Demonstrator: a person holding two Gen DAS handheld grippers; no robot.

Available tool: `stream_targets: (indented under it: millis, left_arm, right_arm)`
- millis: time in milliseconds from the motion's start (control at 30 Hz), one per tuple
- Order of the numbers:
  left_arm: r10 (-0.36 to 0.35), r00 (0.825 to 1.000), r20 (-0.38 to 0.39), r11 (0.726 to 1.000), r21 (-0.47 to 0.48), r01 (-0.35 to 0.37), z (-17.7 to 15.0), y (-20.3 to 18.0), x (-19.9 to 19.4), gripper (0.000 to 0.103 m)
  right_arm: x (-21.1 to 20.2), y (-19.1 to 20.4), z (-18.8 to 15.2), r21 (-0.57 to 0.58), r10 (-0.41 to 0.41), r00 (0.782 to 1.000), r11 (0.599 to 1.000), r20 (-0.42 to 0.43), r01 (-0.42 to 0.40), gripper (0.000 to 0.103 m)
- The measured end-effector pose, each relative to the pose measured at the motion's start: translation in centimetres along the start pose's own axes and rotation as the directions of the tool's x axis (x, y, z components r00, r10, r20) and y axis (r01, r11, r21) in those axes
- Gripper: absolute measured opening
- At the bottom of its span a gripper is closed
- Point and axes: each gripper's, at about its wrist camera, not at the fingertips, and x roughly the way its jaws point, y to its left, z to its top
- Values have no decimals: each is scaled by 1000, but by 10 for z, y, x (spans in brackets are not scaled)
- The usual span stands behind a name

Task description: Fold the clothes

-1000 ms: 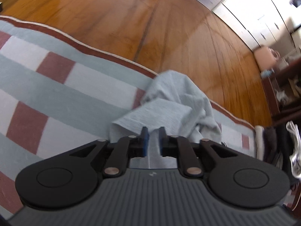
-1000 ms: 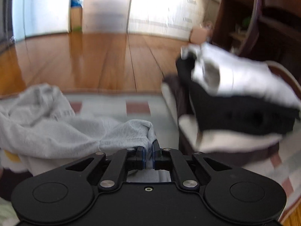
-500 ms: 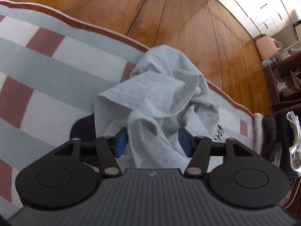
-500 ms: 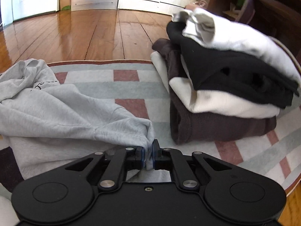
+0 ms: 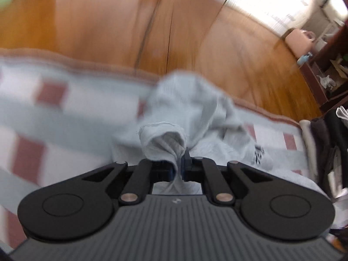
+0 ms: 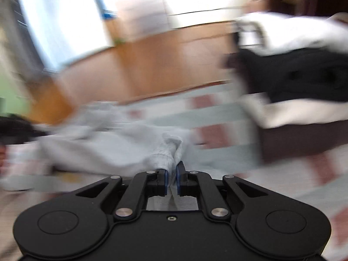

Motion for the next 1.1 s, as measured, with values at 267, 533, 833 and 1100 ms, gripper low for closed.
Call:
stream_targets:
  millis: [267, 533, 833, 1100]
  left_arm:
    - [-18, 994, -112, 920, 387, 60, 84, -76, 39, 6]
    - [-288, 900, 328, 922, 350, 168, 320, -166, -82, 5]
    - [-273, 852, 447, 952, 256, 170, 341, -89, -147, 8]
    - [-222, 967, -124, 969, -134, 206, 207, 22, 43, 58]
  right_arm:
    - [55, 22, 80, -146, -70, 993, 988, -99, 55, 7]
    - [-125, 67, 253, -83, -238, 719, 921, 654, 380, 6]
    - [-114, 104, 184, -77, 177, 895, 984, 409, -160, 6]
    - [192, 114, 91, -34, 202, 975, 978, -97, -206, 9]
